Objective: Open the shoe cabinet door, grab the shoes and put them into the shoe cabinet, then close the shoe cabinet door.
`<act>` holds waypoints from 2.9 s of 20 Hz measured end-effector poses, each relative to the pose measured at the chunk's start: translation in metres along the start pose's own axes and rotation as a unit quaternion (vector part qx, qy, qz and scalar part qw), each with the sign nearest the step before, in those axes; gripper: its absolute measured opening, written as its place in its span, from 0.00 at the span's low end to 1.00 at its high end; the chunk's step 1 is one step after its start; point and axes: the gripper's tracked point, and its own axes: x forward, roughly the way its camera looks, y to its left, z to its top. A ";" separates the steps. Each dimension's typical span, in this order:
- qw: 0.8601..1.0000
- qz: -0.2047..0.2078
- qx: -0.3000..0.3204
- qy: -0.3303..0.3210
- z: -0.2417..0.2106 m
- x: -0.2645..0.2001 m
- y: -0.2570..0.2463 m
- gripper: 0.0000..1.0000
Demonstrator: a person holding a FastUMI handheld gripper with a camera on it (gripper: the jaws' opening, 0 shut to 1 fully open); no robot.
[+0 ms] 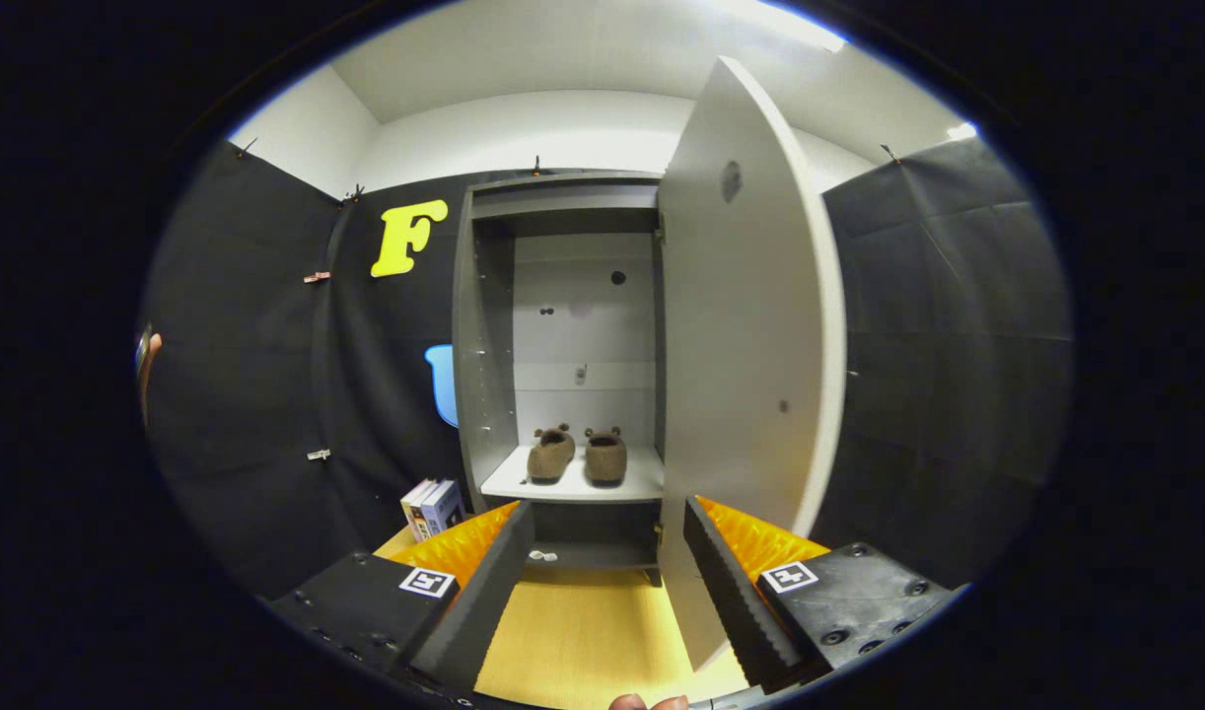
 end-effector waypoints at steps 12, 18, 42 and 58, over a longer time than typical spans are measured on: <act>0.993 -0.114 0.001 0.008 0.010 -0.015 -0.169 0.97; 0.992 -0.122 -0.006 0.013 0.017 0.044 -0.203 0.98; 0.996 -0.075 0.033 0.027 -0.003 0.068 -0.062 0.98; 0.999 -0.005 0.027 0.027 -0.009 0.125 0.052 0.98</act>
